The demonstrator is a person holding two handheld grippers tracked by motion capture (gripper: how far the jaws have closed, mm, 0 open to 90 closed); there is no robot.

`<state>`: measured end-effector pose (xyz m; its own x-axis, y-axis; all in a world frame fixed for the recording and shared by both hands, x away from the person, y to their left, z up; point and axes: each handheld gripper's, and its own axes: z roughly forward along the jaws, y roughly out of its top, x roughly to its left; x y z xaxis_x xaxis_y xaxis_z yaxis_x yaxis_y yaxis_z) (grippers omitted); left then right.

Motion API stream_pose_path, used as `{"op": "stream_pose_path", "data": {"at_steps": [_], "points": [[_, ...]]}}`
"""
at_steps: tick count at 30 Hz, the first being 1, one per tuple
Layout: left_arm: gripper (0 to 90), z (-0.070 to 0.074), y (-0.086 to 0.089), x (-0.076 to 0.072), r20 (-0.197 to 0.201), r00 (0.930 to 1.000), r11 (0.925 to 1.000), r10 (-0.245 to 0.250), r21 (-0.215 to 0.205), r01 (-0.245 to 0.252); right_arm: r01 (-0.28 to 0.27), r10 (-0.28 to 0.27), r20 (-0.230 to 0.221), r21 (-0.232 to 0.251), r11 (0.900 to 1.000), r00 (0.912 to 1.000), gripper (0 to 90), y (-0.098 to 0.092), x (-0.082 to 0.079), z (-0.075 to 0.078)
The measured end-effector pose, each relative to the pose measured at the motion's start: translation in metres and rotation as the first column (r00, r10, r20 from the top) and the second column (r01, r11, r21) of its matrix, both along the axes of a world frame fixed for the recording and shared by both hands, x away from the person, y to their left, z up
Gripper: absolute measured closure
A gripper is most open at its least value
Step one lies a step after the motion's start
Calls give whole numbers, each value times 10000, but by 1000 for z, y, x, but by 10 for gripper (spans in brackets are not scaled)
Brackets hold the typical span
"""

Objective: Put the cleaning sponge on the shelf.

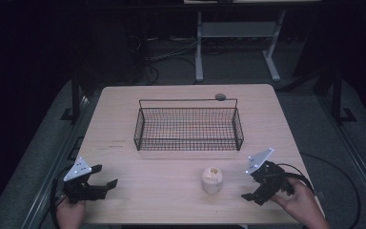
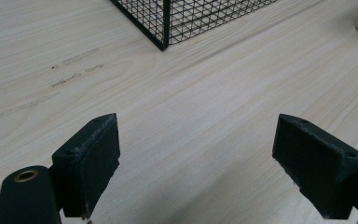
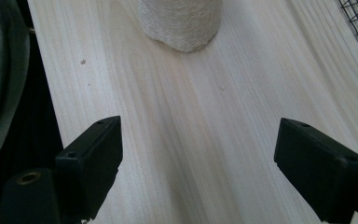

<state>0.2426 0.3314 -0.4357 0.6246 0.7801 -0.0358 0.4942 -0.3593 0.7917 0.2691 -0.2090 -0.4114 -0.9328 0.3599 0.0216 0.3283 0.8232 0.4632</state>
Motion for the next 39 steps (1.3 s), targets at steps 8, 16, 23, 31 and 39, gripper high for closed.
{"op": "stream_pose_path", "data": {"at_steps": [8,16,23,31,39], "points": [[137,0,1,0,-2,10000,10000,5,-3,-5,-192,192,-30,-43,9998,9998,151,5,2,4],[137,0,1,0,5,10000,10000,17,-4,-17,-419,418,-49,-191,9989,9991,151,15,5,9],[137,1,1,0,9,10000,10000,1,8,-1,-558,556,-82,-249,9981,9984,151,21,6,12],[137,1,2,0,-1,10000,10000,18,4,-18,-732,729,-102,-334,9968,9973,151,28,9,16],[137,1,4,0,29,10000,10000,78,-24,-78,-871,867,-127,-304,9957,9962,151,36,11,20]]}}
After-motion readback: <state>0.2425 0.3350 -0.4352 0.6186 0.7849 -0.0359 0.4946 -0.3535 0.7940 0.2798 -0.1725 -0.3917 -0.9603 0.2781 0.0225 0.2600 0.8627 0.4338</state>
